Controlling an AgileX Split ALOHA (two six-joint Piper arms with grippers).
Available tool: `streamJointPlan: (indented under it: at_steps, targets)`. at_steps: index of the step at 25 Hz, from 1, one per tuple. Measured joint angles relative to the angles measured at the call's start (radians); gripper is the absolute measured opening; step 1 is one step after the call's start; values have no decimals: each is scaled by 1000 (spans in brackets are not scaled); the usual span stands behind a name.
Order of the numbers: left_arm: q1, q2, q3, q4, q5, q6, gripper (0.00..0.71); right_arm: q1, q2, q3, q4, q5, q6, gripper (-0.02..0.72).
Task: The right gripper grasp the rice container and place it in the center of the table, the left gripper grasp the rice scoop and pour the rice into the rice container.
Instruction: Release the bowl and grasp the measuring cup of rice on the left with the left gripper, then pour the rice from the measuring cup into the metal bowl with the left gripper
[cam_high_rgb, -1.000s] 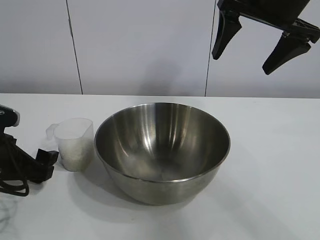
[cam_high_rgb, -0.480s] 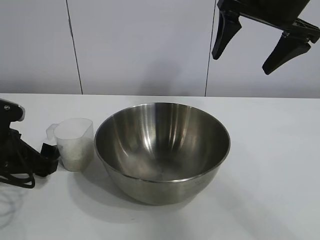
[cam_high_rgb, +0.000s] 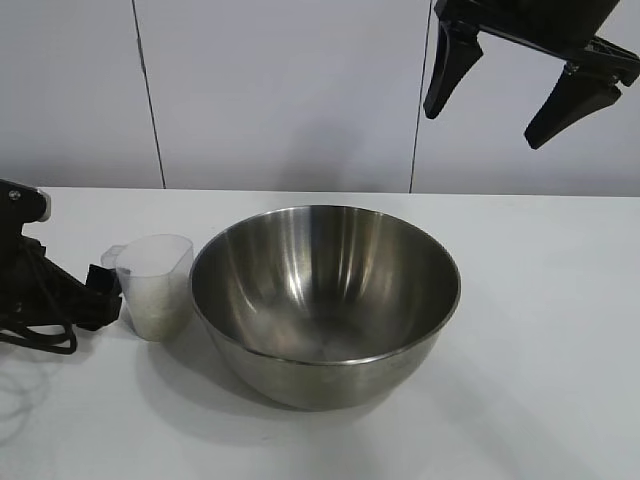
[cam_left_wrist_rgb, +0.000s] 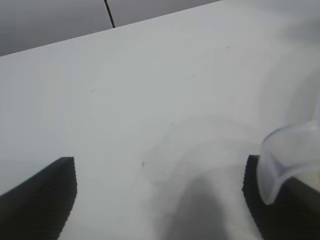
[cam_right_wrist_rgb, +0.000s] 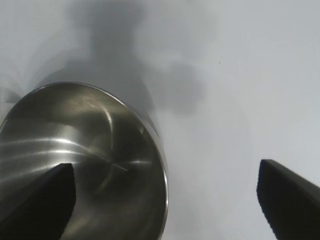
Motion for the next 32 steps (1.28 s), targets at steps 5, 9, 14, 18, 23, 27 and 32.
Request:
streamJointPlan:
  at_steps: [5, 9, 14, 18, 23, 27, 32]
  targets:
    - [0, 0, -1, 1, 0, -2, 361, 0, 0, 0, 0, 0, 0, 683]
    - [0, 0, -1, 4, 0, -2, 202, 0, 0, 0, 0, 0, 0, 683]
    - [0, 0, -1, 56, 0, -3, 43, 0, 21, -1, 0, 2, 0, 683]
    - [0, -7, -1, 73, 1, -3, 9, 0, 49, -1, 0, 5, 0, 680]
    - [0, -82, -1, 120, 9, 37, 6, 0, 49, -1, 2, -19, 0, 680]
    - [0, -153, -1, 147, 12, 97, 5, 0, 49, -1, 3, -26, 0, 671]
    - [0, -266, -37, 206, 137, 205, 5, 0, 49, -1, 3, -28, 0, 670]
